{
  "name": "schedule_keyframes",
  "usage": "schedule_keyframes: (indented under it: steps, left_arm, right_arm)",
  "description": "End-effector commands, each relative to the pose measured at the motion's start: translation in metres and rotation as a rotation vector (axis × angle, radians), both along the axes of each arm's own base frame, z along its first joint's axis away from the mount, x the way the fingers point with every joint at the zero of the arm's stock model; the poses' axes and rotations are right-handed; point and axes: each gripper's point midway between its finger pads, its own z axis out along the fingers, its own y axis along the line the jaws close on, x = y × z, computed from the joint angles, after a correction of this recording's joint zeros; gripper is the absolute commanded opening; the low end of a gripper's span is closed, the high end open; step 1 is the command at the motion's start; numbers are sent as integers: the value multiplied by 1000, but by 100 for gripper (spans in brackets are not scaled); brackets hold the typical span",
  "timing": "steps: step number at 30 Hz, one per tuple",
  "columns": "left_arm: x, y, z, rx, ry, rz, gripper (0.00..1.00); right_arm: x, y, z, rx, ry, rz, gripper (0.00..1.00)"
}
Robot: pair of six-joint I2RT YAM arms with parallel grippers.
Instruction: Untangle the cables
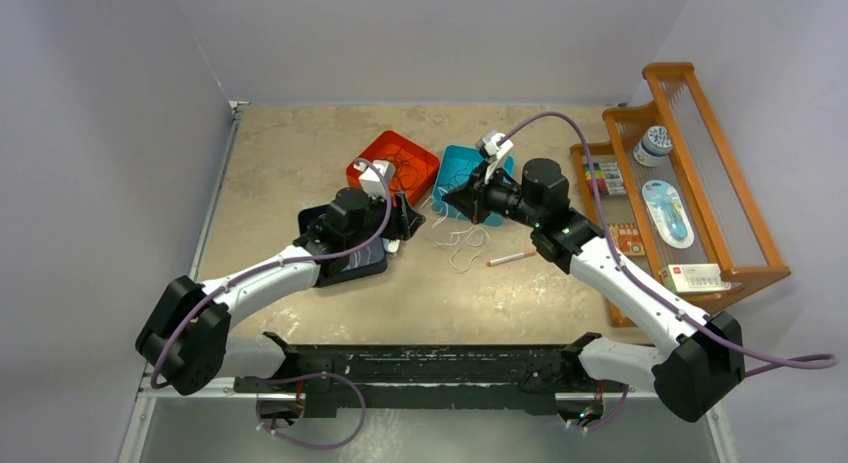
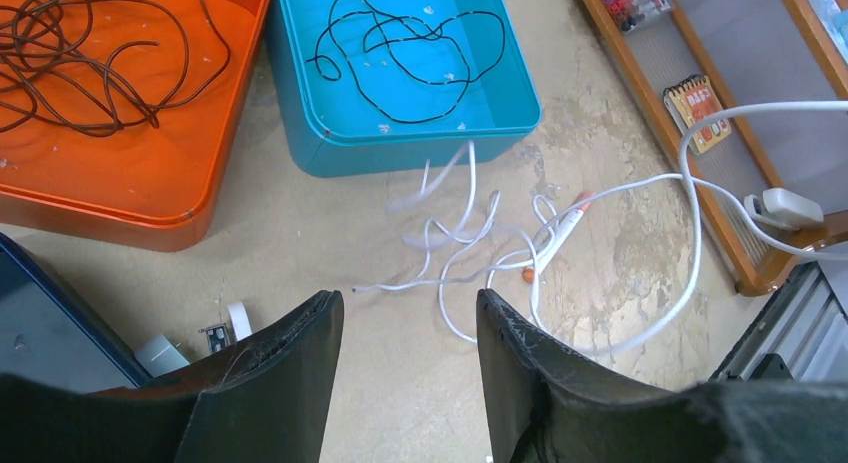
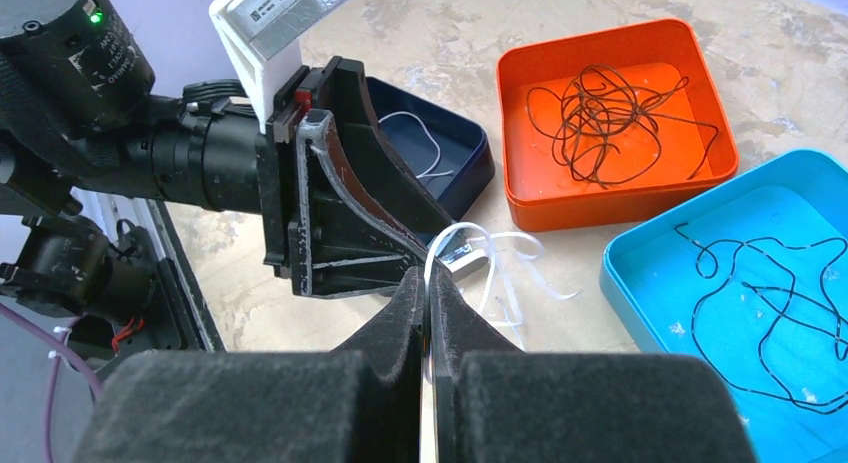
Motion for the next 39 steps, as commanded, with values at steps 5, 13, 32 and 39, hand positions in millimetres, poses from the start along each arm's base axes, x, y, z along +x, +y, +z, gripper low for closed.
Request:
schedule_keyframes:
  steps: [5,13,32,39]
  left_arm:
    - [1,-15,20,-77,-62,-47,51]
    - [8,-15,21,-73,-85,-29,51]
    - [13,-24,26,-96,-113,-54,44]
    - [14,-26,28,-108,-113,-56,19]
  right_arm:
    - [2,4,34,49,-98,24,0]
    - [-1,7,32,48,-92,51,0]
    - [-11,14,34,62,-95,123,0]
    - [-11,14,35,61,-100,125,0]
